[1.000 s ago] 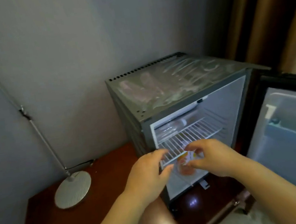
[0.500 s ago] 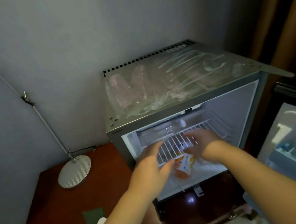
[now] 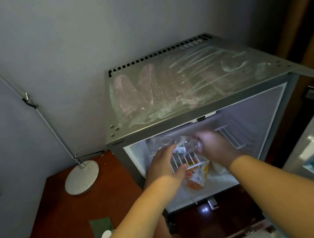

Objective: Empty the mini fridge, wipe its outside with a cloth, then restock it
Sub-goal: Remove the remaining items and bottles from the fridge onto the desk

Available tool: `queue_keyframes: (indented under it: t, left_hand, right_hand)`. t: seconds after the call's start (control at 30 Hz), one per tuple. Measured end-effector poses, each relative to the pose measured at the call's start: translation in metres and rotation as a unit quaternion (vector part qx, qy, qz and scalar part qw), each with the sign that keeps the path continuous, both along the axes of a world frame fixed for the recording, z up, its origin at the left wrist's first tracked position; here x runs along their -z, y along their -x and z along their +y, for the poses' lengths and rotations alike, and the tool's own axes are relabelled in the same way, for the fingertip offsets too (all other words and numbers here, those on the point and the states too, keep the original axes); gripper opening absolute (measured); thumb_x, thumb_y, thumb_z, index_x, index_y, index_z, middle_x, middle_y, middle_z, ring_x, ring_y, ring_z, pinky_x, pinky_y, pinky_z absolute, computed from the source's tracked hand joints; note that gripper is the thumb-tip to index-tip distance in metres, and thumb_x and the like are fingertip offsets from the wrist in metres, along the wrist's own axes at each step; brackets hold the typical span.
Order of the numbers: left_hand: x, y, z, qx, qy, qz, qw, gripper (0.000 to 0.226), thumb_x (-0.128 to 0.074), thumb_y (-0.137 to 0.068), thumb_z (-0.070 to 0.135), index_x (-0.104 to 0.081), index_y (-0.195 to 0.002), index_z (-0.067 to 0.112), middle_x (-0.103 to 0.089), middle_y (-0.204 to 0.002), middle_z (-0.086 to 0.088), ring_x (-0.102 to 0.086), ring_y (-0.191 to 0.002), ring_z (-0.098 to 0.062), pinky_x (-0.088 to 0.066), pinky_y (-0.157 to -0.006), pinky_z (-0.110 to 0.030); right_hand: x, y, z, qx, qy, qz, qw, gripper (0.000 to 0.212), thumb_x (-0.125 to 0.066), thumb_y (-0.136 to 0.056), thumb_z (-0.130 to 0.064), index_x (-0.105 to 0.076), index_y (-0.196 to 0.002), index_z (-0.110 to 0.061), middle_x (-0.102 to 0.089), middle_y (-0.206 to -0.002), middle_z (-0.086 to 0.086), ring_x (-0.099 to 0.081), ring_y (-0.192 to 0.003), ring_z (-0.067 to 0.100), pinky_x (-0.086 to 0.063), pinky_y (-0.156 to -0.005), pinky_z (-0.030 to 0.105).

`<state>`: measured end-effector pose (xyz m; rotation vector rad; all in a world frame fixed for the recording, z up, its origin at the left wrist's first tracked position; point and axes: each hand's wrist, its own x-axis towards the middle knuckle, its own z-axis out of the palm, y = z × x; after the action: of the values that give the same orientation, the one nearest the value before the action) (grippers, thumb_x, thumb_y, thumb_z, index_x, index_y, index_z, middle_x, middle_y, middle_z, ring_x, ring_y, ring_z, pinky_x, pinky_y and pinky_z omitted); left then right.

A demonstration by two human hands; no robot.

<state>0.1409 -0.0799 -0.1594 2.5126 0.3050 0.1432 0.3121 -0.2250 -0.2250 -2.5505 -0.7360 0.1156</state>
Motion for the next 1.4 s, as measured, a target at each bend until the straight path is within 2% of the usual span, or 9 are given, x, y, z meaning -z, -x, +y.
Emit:
queue_keyframes:
  t: [0.1, 0.27, 0.33, 0.43, 0.5, 0.7, 0.8, 1.0, 1.4]
  left_hand:
    - [0.004, -0.002, 0.0, 0.014, -0.014, 0.005, 1.0, 0.065, -0.066, -0.095, 0.039, -0.035, -0.152, 0.035, -0.033, -0.157, 0.013, -0.029, -0.145, -0.007, -0.024, -0.112, -0.018]
    - [0.004, -0.005, -0.002, 0.065, -0.023, 0.038, 0.997, 0.075, -0.069, -0.093, 0.04, -0.026, -0.154, 0.043, -0.025, -0.16, 0.016, -0.024, -0.147, -0.008, -0.024, -0.113, -0.022]
    - [0.003, -0.005, -0.006, 0.095, -0.015, 0.037, 0.995, 0.077, -0.073, -0.089, 0.041, -0.029, -0.151, 0.047, -0.031, -0.156, 0.018, -0.03, -0.143, -0.004, -0.028, -0.112, -0.02]
    - [-0.004, 0.002, -0.016, 0.123, 0.047, 0.009, 0.991, 0.069, -0.08, -0.081, 0.038, -0.042, -0.135, 0.056, -0.049, -0.131, 0.03, -0.046, -0.119, 0.015, -0.037, -0.096, -0.007]
    - [-0.006, 0.009, -0.022, 0.128, 0.076, 0.002, 0.989, 0.071, -0.083, -0.076, 0.044, -0.045, -0.136, 0.049, -0.053, -0.129, 0.029, -0.05, -0.117, 0.01, -0.041, -0.095, -0.012]
    - [-0.015, 0.053, -0.007, 0.127, 0.172, -0.001, 0.977, 0.062, -0.088, -0.071, 0.046, -0.048, -0.115, 0.064, -0.061, -0.118, 0.031, -0.058, -0.11, 0.009, -0.052, -0.097, -0.029]
    - [-0.024, 0.082, 0.019, 0.139, 0.198, -0.007, 0.97, 0.063, -0.089, -0.072, 0.039, -0.054, -0.122, 0.055, -0.065, -0.12, 0.025, -0.061, -0.114, 0.003, -0.052, -0.099, -0.038]
    - [-0.048, 0.149, 0.101, 0.103, 0.212, -0.05, 0.97, 0.06, -0.092, -0.07, 0.016, -0.062, -0.12, 0.033, -0.071, -0.11, 0.016, -0.069, -0.103, -0.005, -0.052, -0.082, -0.019]
    - [-0.032, 0.266, 0.332, -0.03, 0.146, -0.06, 0.987, 0.07, -0.092, -0.066, 0.04, -0.057, -0.127, 0.049, -0.067, -0.117, 0.025, -0.063, -0.111, 0.002, -0.056, -0.093, -0.033]
  right_hand:
    - [-0.005, 0.029, -0.014, -0.001, -0.012, 0.019, 1.0, 0.027, -0.076, -0.083, -0.037, -0.07, -0.104, -0.02, -0.068, -0.098, 0.0, -0.062, -0.09, 0.021, -0.047, -0.072, 0.031]
    - [-0.041, 0.076, -0.047, 0.038, -0.138, 0.038, 0.989, 0.037, -0.081, -0.082, -0.036, -0.072, -0.116, -0.023, -0.067, -0.091, -0.006, -0.062, -0.081, 0.011, -0.05, -0.075, 0.025]
    - [-0.06, 0.094, -0.061, 0.041, -0.211, 0.017, 0.977, 0.033, -0.084, -0.079, -0.033, -0.075, -0.109, -0.025, -0.066, -0.085, -0.014, -0.062, -0.076, 0.002, -0.048, -0.071, 0.016]
    - [-0.087, 0.113, -0.068, 0.03, -0.29, -0.007, 0.956, 0.024, -0.086, -0.078, -0.026, -0.074, -0.097, -0.032, -0.063, -0.085, -0.011, -0.063, -0.075, 0.007, -0.046, -0.067, 0.014]
    - [-0.099, 0.123, -0.068, 0.018, -0.319, -0.001, 0.947, 0.028, -0.086, -0.079, -0.022, -0.07, -0.094, -0.039, -0.062, -0.085, -0.01, -0.062, -0.075, 0.008, -0.044, -0.067, 0.011]
    - [-0.12, 0.156, -0.049, -0.033, -0.303, 0.035, 0.952, 0.027, -0.089, -0.074, -0.026, -0.076, -0.098, -0.028, -0.063, -0.085, -0.006, -0.063, -0.075, 0.013, -0.049, -0.068, 0.021]
    - [-0.135, 0.175, -0.022, -0.083, -0.28, 0.032, 0.956, 0.03, -0.09, -0.071, -0.029, -0.077, -0.097, -0.028, -0.063, -0.083, -0.007, -0.062, -0.072, 0.013, -0.047, -0.065, 0.019]
    - [-0.165, 0.222, 0.066, -0.183, -0.254, -0.021, 0.949, 0.033, -0.088, -0.071, -0.038, -0.076, -0.101, -0.033, -0.064, -0.085, -0.011, -0.064, -0.076, 0.015, -0.046, -0.062, 0.015]
    - [-0.151, 0.304, 0.311, -0.287, -0.202, 0.009, 0.936, 0.031, -0.082, -0.08, -0.04, -0.074, -0.109, -0.034, -0.063, -0.092, -0.017, -0.061, -0.089, 0.007, -0.052, -0.072, 0.023]
